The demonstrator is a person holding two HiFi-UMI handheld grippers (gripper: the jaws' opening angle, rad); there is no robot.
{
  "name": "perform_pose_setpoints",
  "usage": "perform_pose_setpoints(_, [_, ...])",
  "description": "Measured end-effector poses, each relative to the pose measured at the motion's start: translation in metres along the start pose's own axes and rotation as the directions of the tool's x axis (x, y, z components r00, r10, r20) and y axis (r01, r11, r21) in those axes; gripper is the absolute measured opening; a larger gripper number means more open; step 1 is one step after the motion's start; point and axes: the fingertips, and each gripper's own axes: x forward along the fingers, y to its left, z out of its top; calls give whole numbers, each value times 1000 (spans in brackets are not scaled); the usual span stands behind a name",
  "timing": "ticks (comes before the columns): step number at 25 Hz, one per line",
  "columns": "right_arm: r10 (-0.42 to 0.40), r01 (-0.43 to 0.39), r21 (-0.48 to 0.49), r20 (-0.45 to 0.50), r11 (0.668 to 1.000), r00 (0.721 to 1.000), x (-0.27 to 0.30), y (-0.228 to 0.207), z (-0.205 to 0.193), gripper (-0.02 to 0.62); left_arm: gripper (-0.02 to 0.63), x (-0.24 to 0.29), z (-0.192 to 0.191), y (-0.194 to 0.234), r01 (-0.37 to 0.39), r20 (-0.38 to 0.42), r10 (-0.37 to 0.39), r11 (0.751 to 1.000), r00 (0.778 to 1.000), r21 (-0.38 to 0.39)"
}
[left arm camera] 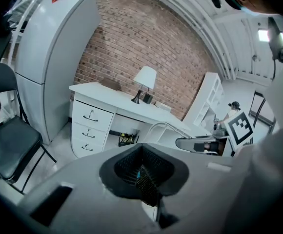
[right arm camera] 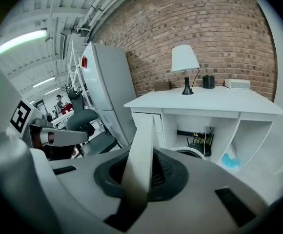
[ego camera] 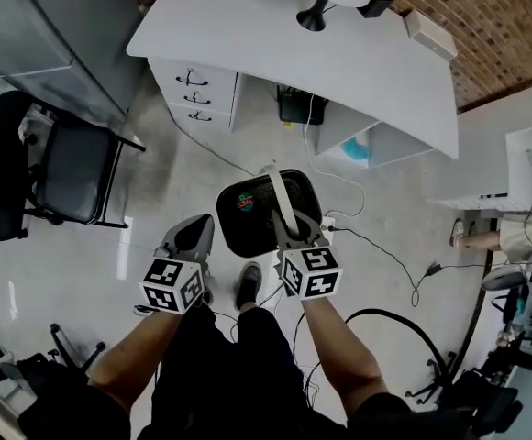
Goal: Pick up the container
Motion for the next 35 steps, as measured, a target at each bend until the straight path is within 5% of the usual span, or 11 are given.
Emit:
perform_pose_setpoints(15, [-30, 29, 11, 101, 1000, 994, -108, 40, 98, 35, 11, -85, 113, -67, 39, 138, -48, 997, 989, 69])
perform_pose_setpoints(35, [-58, 45, 61, 234, 997, 971, -213, 70, 127, 35, 12, -145, 156, -117, 75, 211, -103, 988, 972, 138])
